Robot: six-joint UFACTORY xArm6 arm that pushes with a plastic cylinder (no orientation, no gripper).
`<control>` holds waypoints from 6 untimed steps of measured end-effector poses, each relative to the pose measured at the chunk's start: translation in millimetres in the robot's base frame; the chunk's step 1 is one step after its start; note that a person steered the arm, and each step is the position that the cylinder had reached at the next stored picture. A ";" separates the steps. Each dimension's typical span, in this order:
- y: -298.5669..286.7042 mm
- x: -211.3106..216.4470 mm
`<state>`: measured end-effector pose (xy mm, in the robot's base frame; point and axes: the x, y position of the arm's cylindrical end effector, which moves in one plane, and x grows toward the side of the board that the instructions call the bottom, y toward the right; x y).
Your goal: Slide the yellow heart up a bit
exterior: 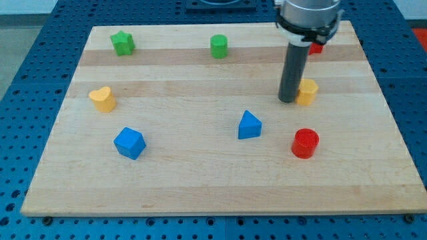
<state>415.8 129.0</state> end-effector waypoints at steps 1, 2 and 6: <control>16.5 0.0; 20.3 0.0; 33.7 0.0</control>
<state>415.8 162.7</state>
